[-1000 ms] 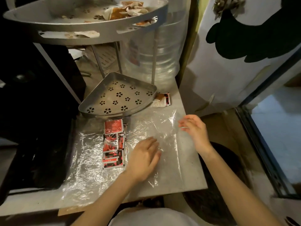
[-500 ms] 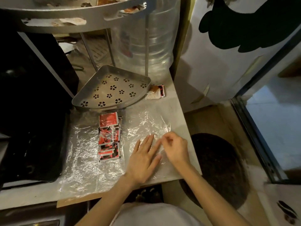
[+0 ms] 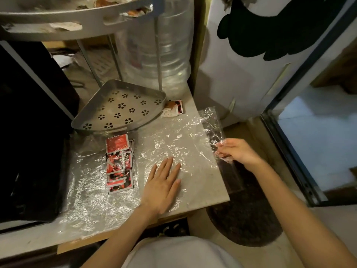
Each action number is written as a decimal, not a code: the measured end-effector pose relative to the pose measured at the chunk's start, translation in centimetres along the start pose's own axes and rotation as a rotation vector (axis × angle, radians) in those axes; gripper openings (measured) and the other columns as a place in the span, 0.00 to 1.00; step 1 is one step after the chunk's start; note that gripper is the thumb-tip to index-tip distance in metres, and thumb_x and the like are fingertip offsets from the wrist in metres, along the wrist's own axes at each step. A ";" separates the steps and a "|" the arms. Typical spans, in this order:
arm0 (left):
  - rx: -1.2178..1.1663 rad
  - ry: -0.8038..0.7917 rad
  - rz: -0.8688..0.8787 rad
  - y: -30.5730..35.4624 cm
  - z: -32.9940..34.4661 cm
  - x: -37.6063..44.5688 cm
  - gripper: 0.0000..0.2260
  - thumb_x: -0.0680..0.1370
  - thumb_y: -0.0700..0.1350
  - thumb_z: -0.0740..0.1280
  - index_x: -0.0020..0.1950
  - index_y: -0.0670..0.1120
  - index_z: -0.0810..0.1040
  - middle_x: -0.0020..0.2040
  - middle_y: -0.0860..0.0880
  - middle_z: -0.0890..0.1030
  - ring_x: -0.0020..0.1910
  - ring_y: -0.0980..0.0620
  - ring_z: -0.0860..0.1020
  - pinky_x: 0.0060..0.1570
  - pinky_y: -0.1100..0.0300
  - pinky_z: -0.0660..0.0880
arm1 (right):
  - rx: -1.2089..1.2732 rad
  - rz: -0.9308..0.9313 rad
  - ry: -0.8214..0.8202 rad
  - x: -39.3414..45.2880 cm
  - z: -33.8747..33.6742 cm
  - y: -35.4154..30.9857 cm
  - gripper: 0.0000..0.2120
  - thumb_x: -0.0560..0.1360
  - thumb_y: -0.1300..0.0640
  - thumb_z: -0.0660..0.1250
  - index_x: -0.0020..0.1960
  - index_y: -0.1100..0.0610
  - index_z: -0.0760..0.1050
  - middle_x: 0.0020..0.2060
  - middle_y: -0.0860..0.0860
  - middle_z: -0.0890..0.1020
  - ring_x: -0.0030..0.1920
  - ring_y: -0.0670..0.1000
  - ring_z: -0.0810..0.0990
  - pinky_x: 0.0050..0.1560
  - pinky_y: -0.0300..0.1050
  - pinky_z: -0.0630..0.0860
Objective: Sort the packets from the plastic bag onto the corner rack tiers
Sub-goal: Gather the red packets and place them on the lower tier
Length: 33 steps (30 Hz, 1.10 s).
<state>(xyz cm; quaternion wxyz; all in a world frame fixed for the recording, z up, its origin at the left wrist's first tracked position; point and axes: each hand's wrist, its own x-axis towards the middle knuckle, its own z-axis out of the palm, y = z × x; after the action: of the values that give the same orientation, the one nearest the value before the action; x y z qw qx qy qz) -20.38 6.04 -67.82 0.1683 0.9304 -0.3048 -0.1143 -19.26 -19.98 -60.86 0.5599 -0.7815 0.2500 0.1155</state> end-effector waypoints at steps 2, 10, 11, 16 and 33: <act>0.016 -0.003 0.001 0.0 0.1 0.0 0.29 0.74 0.61 0.29 0.74 0.55 0.42 0.76 0.52 0.39 0.73 0.55 0.34 0.72 0.53 0.35 | -0.027 0.029 0.000 0.4 -0.9 -0.1 0.10 0.73 0.64 0.66 0.55 0.63 0.77 0.40 0.54 0.82 0.37 0.48 0.77 0.36 0.35 0.74; -0.217 -0.019 0.000 -0.3 -1.2 0.6 0.34 0.71 0.68 0.41 0.73 0.55 0.56 0.76 0.55 0.46 0.74 0.58 0.43 0.70 0.58 0.36 | -0.561 -0.187 0.397 2.0 2.2 -0.7 0.32 0.71 0.61 0.69 0.71 0.57 0.58 0.66 0.56 0.69 0.66 0.57 0.68 0.64 0.51 0.68; -0.338 -0.040 -0.019 -0.4 -1.8 0.8 0.31 0.72 0.66 0.46 0.72 0.54 0.61 0.75 0.55 0.49 0.74 0.59 0.45 0.70 0.58 0.38 | -0.592 -0.257 0.426 1.8 2.8 -1.5 0.31 0.72 0.61 0.68 0.71 0.58 0.58 0.68 0.56 0.67 0.68 0.57 0.65 0.65 0.51 0.66; -1.016 0.008 -0.243 -1.1 -5.7 1.1 0.13 0.75 0.45 0.64 0.60 0.48 0.76 0.63 0.49 0.76 0.62 0.52 0.74 0.63 0.56 0.70 | -0.634 -0.491 0.250 1.8 6.5 -5.6 0.23 0.74 0.61 0.64 0.68 0.58 0.64 0.68 0.55 0.68 0.68 0.54 0.65 0.65 0.46 0.63; -0.334 0.278 -0.978 -7.9 -6.0 -2.5 0.30 0.65 0.69 0.64 0.60 0.53 0.69 0.54 0.52 0.78 0.54 0.50 0.77 0.58 0.46 0.71 | -1.027 -0.802 -0.405 4.5 21.5 -12.0 0.40 0.63 0.51 0.75 0.70 0.58 0.61 0.68 0.56 0.69 0.68 0.55 0.65 0.71 0.52 0.60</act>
<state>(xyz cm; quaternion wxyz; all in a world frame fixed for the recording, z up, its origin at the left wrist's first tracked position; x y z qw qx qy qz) -16.29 15.07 -65.06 0.2798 0.9309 0.2116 -0.1021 -7.08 1.89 -60.56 0.1530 -0.9433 -0.2552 0.1469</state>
